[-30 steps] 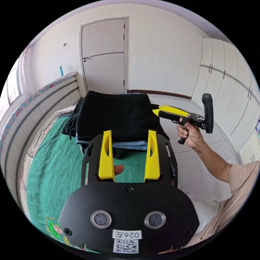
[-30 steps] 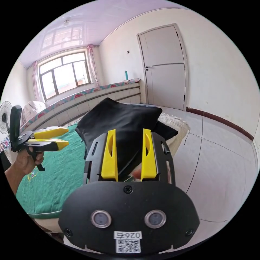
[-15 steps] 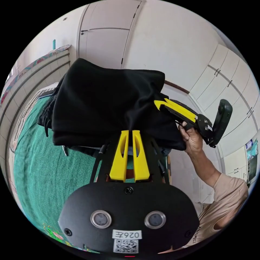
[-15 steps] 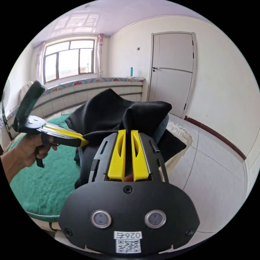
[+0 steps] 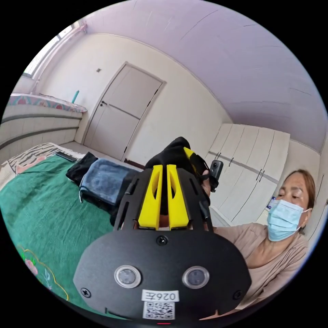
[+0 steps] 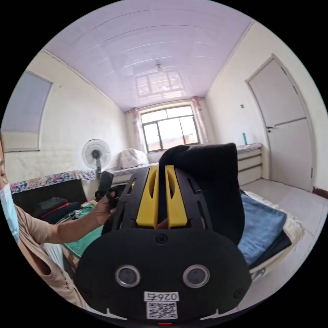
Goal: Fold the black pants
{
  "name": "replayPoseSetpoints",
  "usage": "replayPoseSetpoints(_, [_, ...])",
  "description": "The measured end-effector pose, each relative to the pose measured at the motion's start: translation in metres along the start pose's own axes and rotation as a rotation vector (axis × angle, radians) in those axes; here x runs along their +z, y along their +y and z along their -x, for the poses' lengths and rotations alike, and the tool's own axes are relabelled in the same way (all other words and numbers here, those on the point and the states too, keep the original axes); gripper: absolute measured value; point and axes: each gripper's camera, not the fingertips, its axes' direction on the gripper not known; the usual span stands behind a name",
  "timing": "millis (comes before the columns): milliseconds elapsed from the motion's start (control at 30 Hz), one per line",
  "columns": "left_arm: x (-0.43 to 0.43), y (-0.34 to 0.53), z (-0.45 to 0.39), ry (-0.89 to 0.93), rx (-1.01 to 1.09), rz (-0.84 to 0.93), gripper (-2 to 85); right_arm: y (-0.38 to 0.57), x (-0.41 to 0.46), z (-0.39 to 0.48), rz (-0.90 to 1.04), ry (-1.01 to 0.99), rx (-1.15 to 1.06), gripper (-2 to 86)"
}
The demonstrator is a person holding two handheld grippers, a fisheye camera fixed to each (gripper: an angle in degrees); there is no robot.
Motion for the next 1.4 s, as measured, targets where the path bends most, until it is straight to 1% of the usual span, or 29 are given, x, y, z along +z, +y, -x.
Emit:
replayPoseSetpoints(33, [-0.020, 0.006, -0.010, -0.009, 0.006, -0.018, 0.4, -0.003, 0.002, 0.027, 0.013, -0.052, -0.016, -1.1])
replayPoseSetpoints(100, [-0.102, 0.036, -0.054, -0.062, 0.026, -0.091, 0.4, -0.002, 0.012, 0.068, 0.055, -0.122, -0.051, -1.1])
replayPoseSetpoints(133, [-0.122, 0.044, -0.065, -0.080, 0.030, -0.104, 0.4, 0.001, 0.021, 0.093, 0.079, -0.173, -0.054, -1.1])
replayPoseSetpoints(200, [-0.202, 0.079, -0.109, -0.190, 0.044, -0.157, 0.4, 0.010, 0.041, 0.131, 0.126, -0.278, -0.043, -1.1])
replayPoseSetpoints(233, [-0.222, 0.088, -0.120, -0.219, 0.045, -0.169, 0.4, 0.018, 0.058, 0.157, 0.155, -0.350, -0.017, -1.1])
replayPoseSetpoints(300, [-0.298, 0.124, -0.166, -0.345, 0.051, -0.218, 0.5, 0.032, 0.084, 0.199, 0.187, -0.448, 0.015, -1.1])
replayPoseSetpoints(333, [-0.316, 0.133, -0.178, -0.380, 0.052, -0.228, 0.5, 0.040, 0.100, 0.229, 0.206, -0.508, 0.029, -1.1])
replayPoseSetpoints(400, [-0.378, 0.165, -0.223, -0.515, 0.062, -0.260, 0.5, 0.051, 0.123, 0.277, 0.232, -0.587, 0.033, -1.1])
replayPoseSetpoints(433, [-0.391, 0.172, -0.235, -0.550, 0.071, -0.271, 0.5, 0.058, 0.137, 0.309, 0.251, -0.624, 0.025, -1.1])
replayPoseSetpoints(500, [-0.433, 0.197, -0.276, -0.661, 0.117, -0.313, 0.5, 0.070, 0.155, 0.353, 0.266, -0.656, -0.001, -1.1])
replayPoseSetpoints(567, [-0.446, 0.211, -0.298, -0.725, 0.152, -0.322, 0.6, 0.085, 0.171, 0.389, 0.276, -0.652, -0.032, -1.1])
replayPoseSetpoints(633, [-0.439, 0.226, -0.303, -0.743, 0.170, -0.286, 0.8, 0.114, 0.191, 0.414, 0.305, -0.645, -0.029, -1.0])
replayPoseSetpoints(700, [-0.399, 0.252, -0.276, -0.726, 0.150, -0.144, 1.3, 0.148, 0.206, 0.415, 0.339, -0.619, -0.012, -1.0])
replayPoseSetpoints(733, [-0.385, 0.261, -0.263, -0.718, 0.132, -0.092, 1.4, 0.177, 0.216, 0.409, 0.375, -0.557, -0.012, -0.9])
replayPoseSetpoints(767, [-0.355, 0.283, -0.233, -0.694, 0.086, 0.014, 1.8, 0.192, 0.221, 0.405, 0.396, -0.515, -0.016, -0.9])
replayPoseSetpoints(800, [-0.328, 0.309, -0.203, -0.664, 0.017, 0.109, 2.2, 0.225, 0.232, 0.394, 0.448, -0.413, -0.026, -0.8])
replayPoseSetpoints(833, [-0.317, 0.323, -0.188, -0.645, -0.021, 0.154, 2.4, 0.261, 0.246, 0.381, 0.524, -0.309, -0.037, -0.6])
replayPoseSetpoints(867, [-0.301, 0.353, -0.163, -0.596, -0.082, 0.228, 2.4, 0.280, 0.253, 0.374, 0.571, -0.256, -0.043, -0.5])
replayPoseSetpoints(900, [-0.296, 0.381, -0.144, -0.553, -0.133, 0.255, 2.0, 0.315, 0.266, 0.359, 0.654, -0.156, -0.062, -0.6])
replayPoseSetpoints(933, [-0.299, 0.394, -0.137, -0.535, -0.155, 0.244, 1.3, 0.347, 0.275, 0.346, 0.711, -0.080, -0.089, -0.6])
replayPoseSetpoints(1033, [-0.345, 0.456, -0.120, -0.478, -0.253, 0.083, -0.4, 0.408, 0.280, 0.328, 0.727, 0.078, -0.179, 0.3])
replayPoseSetpoints(1067, [-0.373, 0.480, -0.122, -0.512, -0.274, 0.008, -0.4, 0.415, 0.282, 0.328, 0.732, 0.081, -0.183, 0.9])
replayPoseSetpoints(1100, [-0.402, 0.505, -0.130, -0.599, -0.299, -0.058, -0.2, 0.420, 0.286, 0.333, 0.721, 0.050, -0.196, 2.1])
replayPoseSetpoints(1133, [-0.416, 0.518, -0.135, -0.650, -0.304, -0.083, 0.0, 0.422, 0.288, 0.346, 0.679, 0.012, -0.232, 3.0])
replayPoseSetpoints(1167, [-0.440, 0.544, -0.148, -0.755, -0.307, -0.103, 1.1, 0.424, 0.287, 0.354, 0.653, -0.004, -0.261, 3.5])
replayPoseSetpoints(1200, [-0.463, 0.568, -0.158, -0.859, -0.386, -0.121, 2.8, 0.430, 0.286, 0.374, 0.596, -0.040, -0.333, 4.0])
replayPoseSetpoints(1267, [-0.486, 0.595, -0.173, -0.950, -0.467, -0.126, 7.5, 0.445, 0.284, 0.409, 0.537, -0.120, -0.443, 4.9])
replayPoseSetpoints(1300, [-0.496, 0.609, -0.180, -0.993, -0.512, -0.131, 9.9, 0.457, 0.283, 0.435, 0.509, -0.195, -0.522, 5.7])
replayPoseSetpoints(1400, [-0.493, 0.635, -0.175, -1.024, -0.589, -0.097, 14.7, 0.491, 0.277, 0.508, 0.464, -0.372, -0.731, 9.0])
